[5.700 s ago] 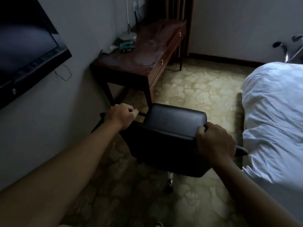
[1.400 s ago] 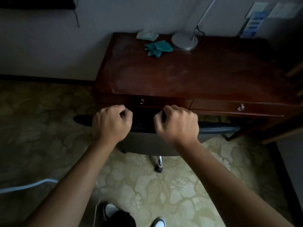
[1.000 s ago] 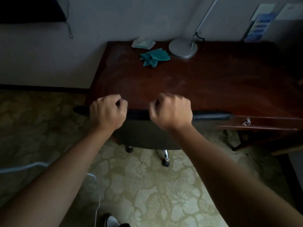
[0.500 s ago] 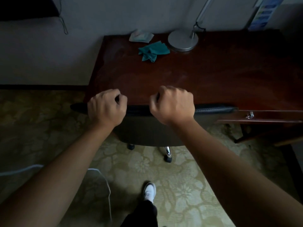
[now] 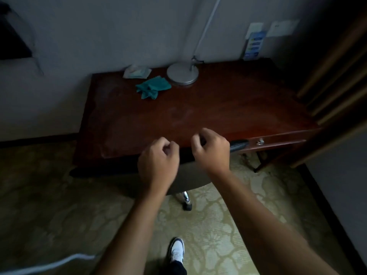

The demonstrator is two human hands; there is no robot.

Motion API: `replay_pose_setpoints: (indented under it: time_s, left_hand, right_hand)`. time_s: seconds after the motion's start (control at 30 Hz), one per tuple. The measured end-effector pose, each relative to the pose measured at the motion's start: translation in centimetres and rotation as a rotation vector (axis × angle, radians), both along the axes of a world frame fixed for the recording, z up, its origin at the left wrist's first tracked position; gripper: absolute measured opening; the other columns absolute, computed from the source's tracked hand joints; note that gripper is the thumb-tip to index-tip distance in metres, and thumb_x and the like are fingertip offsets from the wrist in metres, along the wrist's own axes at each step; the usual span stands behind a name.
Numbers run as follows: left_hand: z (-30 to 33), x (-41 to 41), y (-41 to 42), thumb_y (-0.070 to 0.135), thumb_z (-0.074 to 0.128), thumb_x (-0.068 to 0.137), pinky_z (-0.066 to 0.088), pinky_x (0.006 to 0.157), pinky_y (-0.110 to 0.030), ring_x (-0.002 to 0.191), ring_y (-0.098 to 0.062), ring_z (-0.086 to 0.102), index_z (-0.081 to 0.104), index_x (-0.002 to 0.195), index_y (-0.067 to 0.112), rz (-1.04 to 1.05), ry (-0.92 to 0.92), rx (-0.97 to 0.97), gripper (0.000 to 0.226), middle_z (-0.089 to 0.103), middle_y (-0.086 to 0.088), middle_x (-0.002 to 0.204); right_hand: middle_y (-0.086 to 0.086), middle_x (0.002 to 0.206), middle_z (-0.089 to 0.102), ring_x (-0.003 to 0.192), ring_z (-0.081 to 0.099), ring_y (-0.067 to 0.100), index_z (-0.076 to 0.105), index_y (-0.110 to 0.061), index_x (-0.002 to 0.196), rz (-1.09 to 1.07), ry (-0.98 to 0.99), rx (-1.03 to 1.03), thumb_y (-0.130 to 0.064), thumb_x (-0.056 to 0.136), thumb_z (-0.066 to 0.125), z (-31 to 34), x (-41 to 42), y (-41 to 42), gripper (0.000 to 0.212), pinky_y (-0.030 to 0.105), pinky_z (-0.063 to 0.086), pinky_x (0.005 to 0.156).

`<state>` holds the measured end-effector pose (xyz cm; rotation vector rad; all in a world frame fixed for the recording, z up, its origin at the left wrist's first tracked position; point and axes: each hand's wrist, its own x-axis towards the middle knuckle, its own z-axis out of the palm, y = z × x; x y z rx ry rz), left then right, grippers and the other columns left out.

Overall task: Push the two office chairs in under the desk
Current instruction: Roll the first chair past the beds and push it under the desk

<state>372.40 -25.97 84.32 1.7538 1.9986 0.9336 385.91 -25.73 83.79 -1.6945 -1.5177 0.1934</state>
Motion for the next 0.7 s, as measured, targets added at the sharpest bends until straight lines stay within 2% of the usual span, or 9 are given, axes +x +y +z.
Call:
replay_pose_setpoints:
  time_s: [0.07, 0.17, 0.3, 0.37, 0.47, 0.6, 0.7]
  left_hand:
    - [0.4, 4.1, -0.9, 0.033, 0.057, 0.085, 0.03, 0.05, -0.013, 0.055, -0.001, 0.049, 0.052, 0.06, 0.023, -0.14, -0.15, 0.067, 0.028, 0.053, 0.01, 0.056]
    - [0.6, 9.6, -2.1, 0.031, 0.058, 0.085, 0.031, 0.049, -0.014, 0.055, -0.004, 0.05, 0.049, 0.057, 0.024, -0.312, -0.289, 0.065, 0.03, 0.053, 0.008, 0.055]
    - [0.3, 18.1, -4.7, 0.039, 0.055, 0.083, 0.035, 0.048, -0.016, 0.055, -0.005, 0.053, 0.05, 0.057, 0.027, -0.582, -0.339, -0.063, 0.03, 0.054, 0.01, 0.053]
    - [0.2, 22.5, -6.5, 0.041, 0.054, 0.083, 0.04, 0.052, -0.029, 0.055, -0.005, 0.053, 0.054, 0.06, 0.025, -0.725, -0.322, -0.12, 0.028, 0.055, 0.01, 0.053]
    - [0.4, 30.0, -10.4, 0.038, 0.057, 0.084, 0.036, 0.054, -0.026, 0.058, -0.004, 0.054, 0.057, 0.062, 0.024, -0.943, -0.245, -0.136, 0.026, 0.058, 0.012, 0.056]
    - [0.8, 41.4, -18.7, 0.031, 0.06, 0.085, 0.044, 0.06, -0.026, 0.067, -0.002, 0.059, 0.063, 0.067, 0.027, -1.171, -0.181, -0.196, 0.019, 0.063, 0.012, 0.066]
    - [1.1, 48.9, -26.2, 0.029, 0.062, 0.086, 0.042, 0.062, -0.025, 0.068, -0.003, 0.058, 0.063, 0.069, 0.026, -1.334, -0.132, -0.192, 0.017, 0.063, 0.012, 0.066]
  right_hand:
    - [-0.01, 0.052, 0.04, 0.049, 0.042, 0.009, 0.038, -0.024, 0.058, -0.157, 0.07, 0.047, -0.026, 0.089, 0.048, 0.4, 3.1, -1.9, 0.032, 0.017, 0.025, 0.047]
    - [-0.006, 0.051, 0.041, 0.047, 0.041, 0.013, 0.04, -0.017, 0.056, -0.373, 0.082, 0.062, -0.023, 0.09, 0.05, 1.3, 8.6, -5.5, 0.036, 0.025, 0.031, 0.048]
    - [-0.002, 0.047, 0.042, 0.046, 0.042, 0.016, 0.042, -0.014, 0.054, -0.591, 0.096, 0.043, -0.025, 0.09, 0.05, 2.5, 16.8, -11.5, 0.038, 0.03, 0.033, 0.049]
    - [-0.002, 0.045, 0.04, 0.046, 0.041, 0.016, 0.039, -0.014, 0.053, -0.691, 0.111, 0.045, -0.023, 0.088, 0.051, 2.6, 20.7, -15.2, 0.038, 0.027, 0.031, 0.048]
    - [0.002, 0.046, 0.039, 0.048, 0.04, 0.018, 0.038, -0.012, 0.054, -0.883, 0.181, 0.024, -0.021, 0.087, 0.052, 2.2, 26.7, -21.9, 0.036, 0.029, 0.032, 0.05]
    - [-0.001, 0.046, 0.033, 0.047, 0.03, 0.015, 0.032, -0.012, 0.056, -1.137, 0.309, 0.045, -0.026, 0.083, 0.049, 1.0, 35.8, -32.5, 0.034, 0.029, 0.028, 0.048]
    - [0.004, 0.051, 0.044, 0.052, 0.037, 0.019, 0.044, -0.011, 0.059, -1.266, 0.397, 0.049, -0.031, 0.082, 0.046, 0.4, 41.9, -40.0, 0.031, 0.034, 0.039, 0.054]
